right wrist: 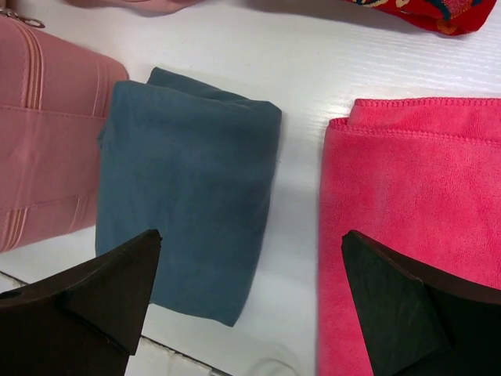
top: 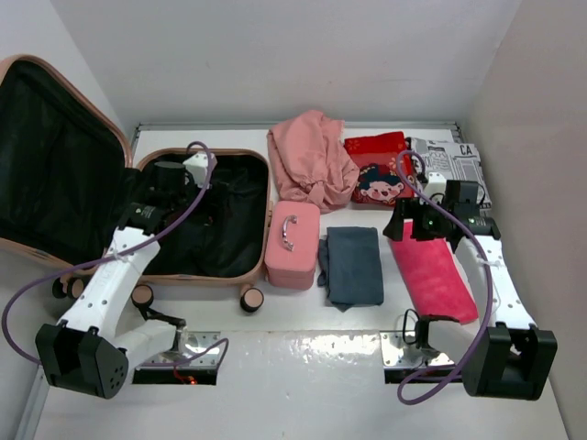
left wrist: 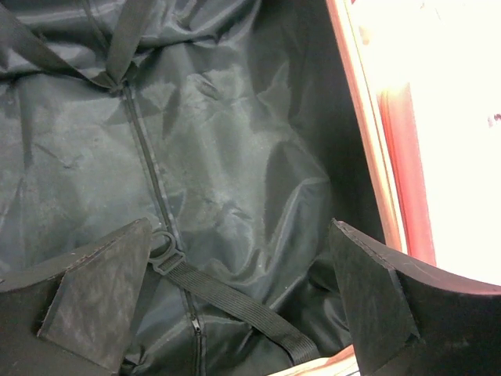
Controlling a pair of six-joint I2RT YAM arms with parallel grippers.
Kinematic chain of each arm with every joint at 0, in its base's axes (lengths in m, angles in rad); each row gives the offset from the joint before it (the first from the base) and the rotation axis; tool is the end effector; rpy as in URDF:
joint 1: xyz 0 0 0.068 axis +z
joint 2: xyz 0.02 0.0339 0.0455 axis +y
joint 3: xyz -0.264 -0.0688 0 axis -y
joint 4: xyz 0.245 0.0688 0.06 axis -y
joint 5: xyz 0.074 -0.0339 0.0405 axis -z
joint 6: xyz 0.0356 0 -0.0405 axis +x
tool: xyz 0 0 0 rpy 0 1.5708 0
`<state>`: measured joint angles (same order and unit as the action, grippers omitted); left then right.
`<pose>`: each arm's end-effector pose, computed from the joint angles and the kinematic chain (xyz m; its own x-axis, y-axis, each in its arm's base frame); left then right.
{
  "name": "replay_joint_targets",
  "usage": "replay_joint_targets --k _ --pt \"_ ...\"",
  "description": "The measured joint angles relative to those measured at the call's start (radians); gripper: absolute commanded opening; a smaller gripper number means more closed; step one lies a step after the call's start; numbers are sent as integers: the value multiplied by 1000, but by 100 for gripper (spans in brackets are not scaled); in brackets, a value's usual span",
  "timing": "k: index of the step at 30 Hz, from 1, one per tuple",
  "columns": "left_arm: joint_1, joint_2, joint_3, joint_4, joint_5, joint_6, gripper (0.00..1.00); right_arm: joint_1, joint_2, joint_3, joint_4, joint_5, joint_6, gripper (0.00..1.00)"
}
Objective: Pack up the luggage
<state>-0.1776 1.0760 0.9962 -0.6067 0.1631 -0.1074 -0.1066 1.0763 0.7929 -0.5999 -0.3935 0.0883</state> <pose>0.2234 -0.0460 0.3169 -0.6522 0.0096 -0.7580 0.2294 0.9556 -0.1852 0.2148 -0.0093 0.2524 -0.7781 0.1652 -0.6060 -0.0753 0.9333 0.3511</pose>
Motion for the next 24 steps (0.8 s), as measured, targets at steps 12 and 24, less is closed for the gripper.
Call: replay_joint_targets --k 12,24 --pt "-290 71 45 -74 82 -113 96 0 -1 -10 -31 35 -85 99" --pt "-457 209 95 -74 144 -212 79 0 -1 -47 -58 34 -109 99"
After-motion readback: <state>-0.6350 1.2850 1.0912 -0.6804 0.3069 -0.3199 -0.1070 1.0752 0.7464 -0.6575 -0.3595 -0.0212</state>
